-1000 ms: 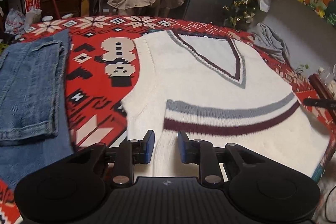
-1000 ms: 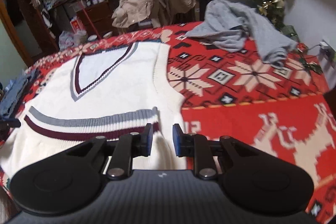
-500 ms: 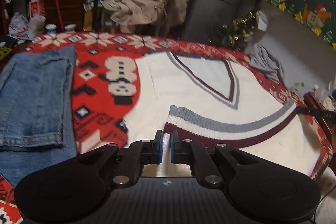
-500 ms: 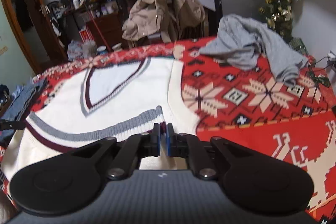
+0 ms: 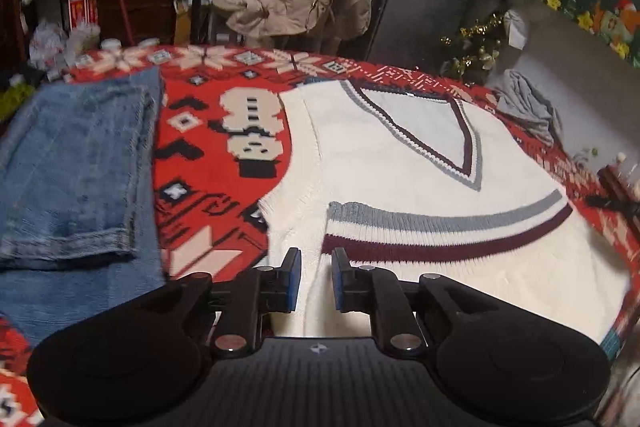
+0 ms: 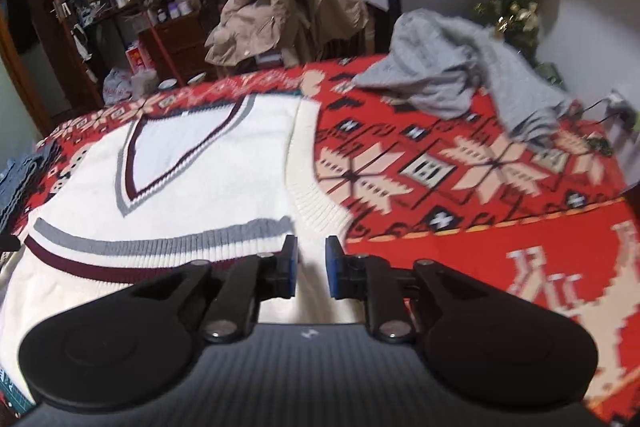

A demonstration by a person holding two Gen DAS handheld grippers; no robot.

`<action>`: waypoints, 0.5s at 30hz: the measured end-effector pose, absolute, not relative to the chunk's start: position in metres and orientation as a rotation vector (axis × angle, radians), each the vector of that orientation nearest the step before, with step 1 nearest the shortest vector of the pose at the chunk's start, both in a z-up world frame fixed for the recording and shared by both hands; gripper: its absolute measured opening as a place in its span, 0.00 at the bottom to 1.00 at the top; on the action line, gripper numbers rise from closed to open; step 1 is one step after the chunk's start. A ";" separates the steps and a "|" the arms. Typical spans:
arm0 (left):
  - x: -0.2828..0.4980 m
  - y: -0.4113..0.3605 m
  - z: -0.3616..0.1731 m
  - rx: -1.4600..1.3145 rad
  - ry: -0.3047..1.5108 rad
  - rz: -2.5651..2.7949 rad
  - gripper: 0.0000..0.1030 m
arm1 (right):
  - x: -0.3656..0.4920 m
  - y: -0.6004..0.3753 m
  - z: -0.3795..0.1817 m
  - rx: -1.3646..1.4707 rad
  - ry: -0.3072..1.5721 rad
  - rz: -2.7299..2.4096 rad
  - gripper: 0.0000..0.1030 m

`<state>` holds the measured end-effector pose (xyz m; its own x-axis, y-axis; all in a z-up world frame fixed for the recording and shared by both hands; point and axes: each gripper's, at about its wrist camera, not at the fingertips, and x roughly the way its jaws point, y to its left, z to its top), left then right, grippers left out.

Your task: Fold clothes

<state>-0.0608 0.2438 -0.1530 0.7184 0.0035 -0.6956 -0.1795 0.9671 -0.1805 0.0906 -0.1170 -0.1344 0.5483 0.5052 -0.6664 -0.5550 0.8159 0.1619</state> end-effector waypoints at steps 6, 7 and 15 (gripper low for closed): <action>-0.079 0.193 -0.133 -0.285 0.725 -0.059 0.14 | 0.033 -0.114 -0.106 -0.139 0.749 0.718 0.17; -0.079 0.178 -0.133 -0.287 0.731 -0.089 0.14 | 0.021 -0.110 -0.106 -0.136 0.758 0.752 0.17; -0.076 0.100 -0.164 -0.259 0.762 -0.190 0.11 | -0.051 -0.064 -0.125 -0.103 0.779 0.850 0.17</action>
